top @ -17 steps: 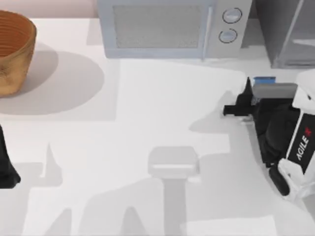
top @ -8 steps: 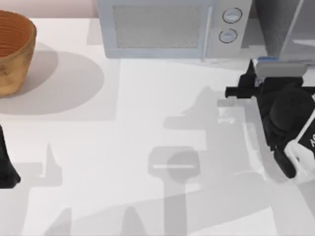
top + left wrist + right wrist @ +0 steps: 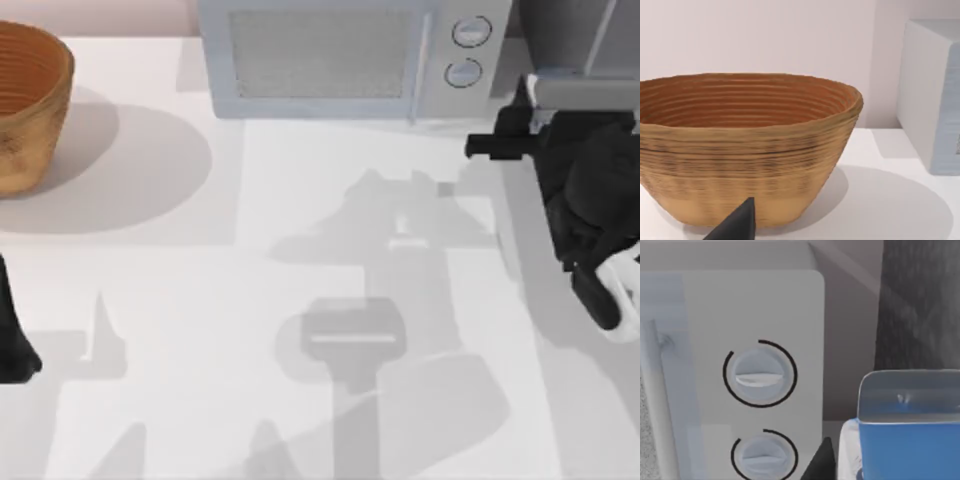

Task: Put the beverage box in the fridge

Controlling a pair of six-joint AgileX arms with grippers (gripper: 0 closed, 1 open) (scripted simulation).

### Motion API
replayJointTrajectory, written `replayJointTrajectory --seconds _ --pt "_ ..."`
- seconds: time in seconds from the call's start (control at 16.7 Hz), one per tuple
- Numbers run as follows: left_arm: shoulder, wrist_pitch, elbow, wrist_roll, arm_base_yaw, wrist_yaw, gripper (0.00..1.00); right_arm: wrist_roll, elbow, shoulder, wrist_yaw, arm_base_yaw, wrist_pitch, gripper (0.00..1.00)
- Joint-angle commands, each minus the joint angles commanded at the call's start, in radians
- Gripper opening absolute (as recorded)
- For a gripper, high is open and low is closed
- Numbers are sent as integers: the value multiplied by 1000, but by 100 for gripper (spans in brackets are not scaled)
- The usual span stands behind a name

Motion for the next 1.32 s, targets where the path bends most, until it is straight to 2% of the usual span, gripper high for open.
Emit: replayJointTrajectory --seconds 0.54,1.02,1.32 --pt "0 0 0 0 0 0 100 3 -23 -205 -1 2 -197 0" --pt "0 0 0 0 0 0 100 -1 -16 -234 -3 -7 -202 0" --pt "0 0 0 0 0 0 100 -26 -65 -438 -32 -50 -292 0"
